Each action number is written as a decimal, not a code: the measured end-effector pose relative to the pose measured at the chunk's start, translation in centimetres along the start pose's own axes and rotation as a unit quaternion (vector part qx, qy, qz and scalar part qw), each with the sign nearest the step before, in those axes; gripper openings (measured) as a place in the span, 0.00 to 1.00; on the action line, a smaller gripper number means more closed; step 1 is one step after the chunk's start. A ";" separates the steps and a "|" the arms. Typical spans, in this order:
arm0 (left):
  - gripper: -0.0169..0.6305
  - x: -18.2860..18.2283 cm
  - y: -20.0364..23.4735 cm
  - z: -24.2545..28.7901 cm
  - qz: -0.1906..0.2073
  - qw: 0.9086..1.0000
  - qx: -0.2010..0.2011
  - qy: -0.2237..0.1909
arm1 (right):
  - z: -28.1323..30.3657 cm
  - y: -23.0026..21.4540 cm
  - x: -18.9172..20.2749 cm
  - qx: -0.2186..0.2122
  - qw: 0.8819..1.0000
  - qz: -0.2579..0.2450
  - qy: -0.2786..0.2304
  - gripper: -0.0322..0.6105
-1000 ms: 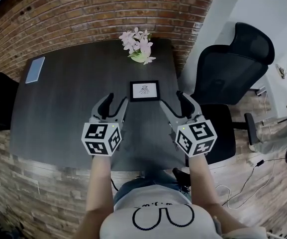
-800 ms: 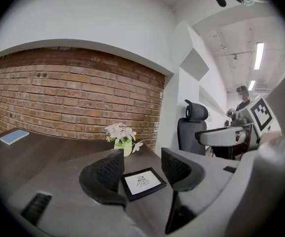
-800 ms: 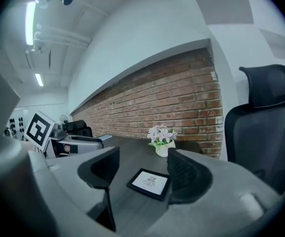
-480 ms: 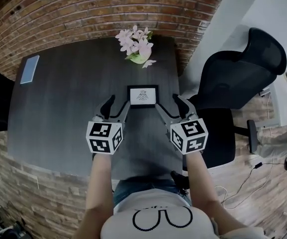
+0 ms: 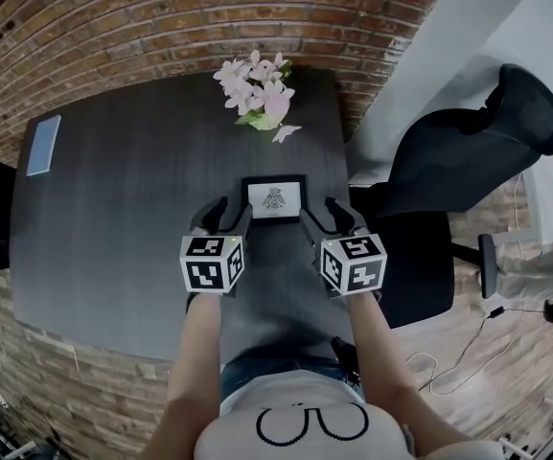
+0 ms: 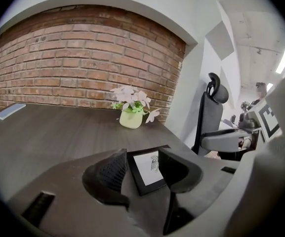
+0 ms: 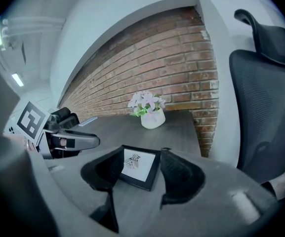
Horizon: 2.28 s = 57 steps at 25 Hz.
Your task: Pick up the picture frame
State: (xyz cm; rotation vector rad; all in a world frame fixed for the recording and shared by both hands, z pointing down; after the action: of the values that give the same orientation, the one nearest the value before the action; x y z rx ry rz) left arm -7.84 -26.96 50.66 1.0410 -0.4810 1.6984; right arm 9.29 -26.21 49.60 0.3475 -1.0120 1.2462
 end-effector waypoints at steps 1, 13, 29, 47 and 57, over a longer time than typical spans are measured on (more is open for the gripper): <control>0.32 0.5 0.2 0.6 -0.004 1.000 -0.003 0.009 | 0.5 -0.2 0.3 0.002 1.000 0.001 0.007 0.41; 0.24 4.7 1.9 6.3 -0.047 0.993 -0.028 0.100 | 4.7 -2.0 2.0 0.007 0.999 0.015 0.044 0.38; 0.13 5.2 2.5 7.4 -0.135 0.984 -0.004 0.114 | 5.8 -2.4 2.6 0.001 0.999 0.024 0.049 0.37; 0.13 5.4 2.8 7.5 -0.187 0.973 0.049 0.127 | 8.9 -2.2 3.5 -0.139 0.954 0.236 0.123 0.37; 0.13 5.4 2.9 7.5 -0.198 0.970 0.057 0.127 | 9.9 -1.4 4.0 -0.239 0.888 0.367 0.143 0.15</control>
State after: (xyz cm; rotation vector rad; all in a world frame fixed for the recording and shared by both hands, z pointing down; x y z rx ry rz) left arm -7.87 -30.59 59.64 0.9106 -0.0057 1.4822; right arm 6.10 -31.22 58.55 -0.6523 -1.1906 1.5872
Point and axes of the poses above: the fingertips, and each gripper's own axes: z forward along the fingers, y to its left, x out of its underside, the point moved 3 cm from there along -z, backward along the fingers, and after that the axes turned 6 degrees about z, right-handed, at the moved point
